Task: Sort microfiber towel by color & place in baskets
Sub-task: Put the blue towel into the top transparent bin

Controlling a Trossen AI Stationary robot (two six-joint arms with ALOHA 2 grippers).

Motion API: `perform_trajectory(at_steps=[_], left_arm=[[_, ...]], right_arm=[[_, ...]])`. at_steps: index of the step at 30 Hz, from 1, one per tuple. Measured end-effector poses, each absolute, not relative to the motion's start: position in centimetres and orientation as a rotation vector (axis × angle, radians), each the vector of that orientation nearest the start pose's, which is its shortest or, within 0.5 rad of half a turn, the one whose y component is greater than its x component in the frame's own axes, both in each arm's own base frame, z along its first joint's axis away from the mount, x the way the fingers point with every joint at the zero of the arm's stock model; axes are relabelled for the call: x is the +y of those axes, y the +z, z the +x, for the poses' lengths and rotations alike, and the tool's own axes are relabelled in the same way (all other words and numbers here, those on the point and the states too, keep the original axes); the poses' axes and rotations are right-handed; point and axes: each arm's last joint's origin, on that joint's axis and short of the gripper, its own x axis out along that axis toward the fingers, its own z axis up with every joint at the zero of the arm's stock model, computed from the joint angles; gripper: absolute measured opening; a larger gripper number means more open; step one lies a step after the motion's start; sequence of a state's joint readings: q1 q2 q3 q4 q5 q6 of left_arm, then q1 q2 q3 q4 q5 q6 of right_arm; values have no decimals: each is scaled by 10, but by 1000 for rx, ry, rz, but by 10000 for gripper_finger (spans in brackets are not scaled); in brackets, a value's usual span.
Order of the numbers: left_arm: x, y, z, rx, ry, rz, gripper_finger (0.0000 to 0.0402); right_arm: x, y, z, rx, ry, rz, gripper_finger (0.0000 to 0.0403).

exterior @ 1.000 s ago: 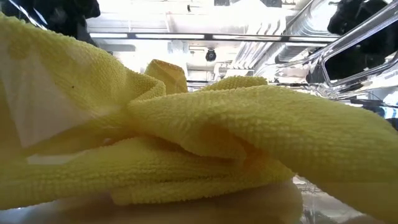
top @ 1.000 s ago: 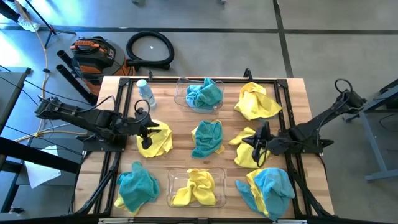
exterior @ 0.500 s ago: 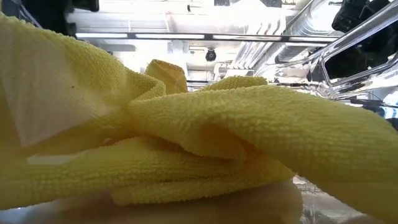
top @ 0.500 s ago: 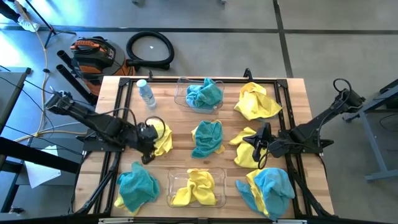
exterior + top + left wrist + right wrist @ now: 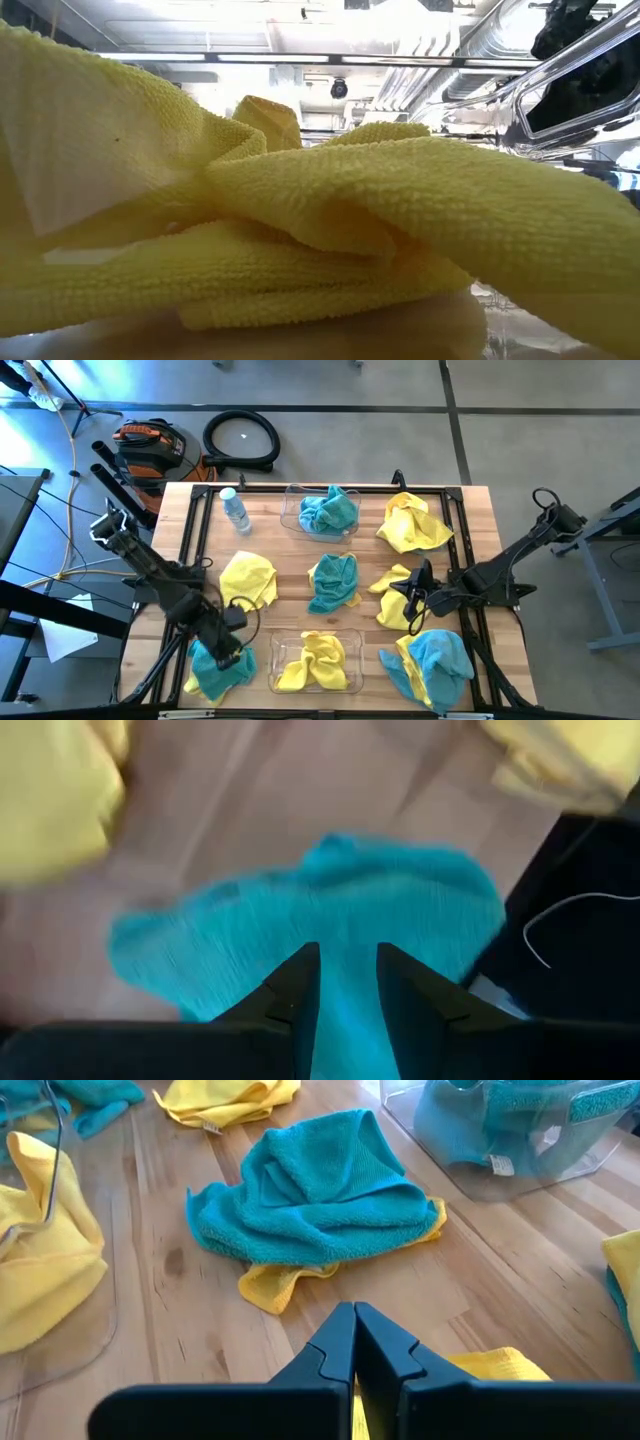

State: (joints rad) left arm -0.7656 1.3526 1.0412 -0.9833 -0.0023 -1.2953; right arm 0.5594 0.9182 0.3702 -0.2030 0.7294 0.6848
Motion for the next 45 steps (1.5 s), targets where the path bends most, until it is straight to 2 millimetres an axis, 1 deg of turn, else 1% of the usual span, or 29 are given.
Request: perform_trajectory(at_steps=[5, 8, 13, 17, 20, 23, 24, 26, 28, 32, 36, 38, 42, 45], left_arm=[[-187, 244, 161, 1399, 257, -629, 87], [-197, 236, 158, 1387, 283, -595, 87], [-211, 214, 159, 1409, 326, -493, 87], [-217, 195, 162, 1516, 264, -355, 86], [-218, 185, 166, 1622, 220, -316, 64], [-214, 183, 170, 1691, 200, -312, 16], [-212, 185, 170, 1693, 202, -318, 9], [-208, 192, 170, 1683, 200, -330, 8], [-204, 204, 168, 1667, 199, -331, 3], [-192, 241, 161, 1585, 277, -285, 1], [-178, 280, 157, 1421, 325, -215, 1], [-171, 296, 156, 1326, 333, -171, 1], [-153, 321, 159, 1171, 346, -89, 0], [-134, 331, 167, 1067, 385, 9, 0]], right_arm=[[71, 176, 150, 505, -355, 225, 0], [71, 176, 150, 505, -355, 226, 0], [71, 176, 150, 505, -355, 226, 0], [71, 176, 150, 505, -355, 226, 0], [71, 176, 150, 504, -356, 226, 0], [71, 176, 150, 504, -356, 226, 0], [71, 176, 150, 504, -356, 226, 0], [71, 176, 151, 504, -358, 226, 0], [71, 176, 151, 503, -360, 226, 0], [71, 176, 151, 498, -368, 219, 0], [71, 176, 151, 501, -363, 200, 0], [71, 176, 151, 501, -363, 199, 0], [71, 176, 151, 501, -363, 198, 0], [70, 176, 151, 498, -368, 196, 0]])
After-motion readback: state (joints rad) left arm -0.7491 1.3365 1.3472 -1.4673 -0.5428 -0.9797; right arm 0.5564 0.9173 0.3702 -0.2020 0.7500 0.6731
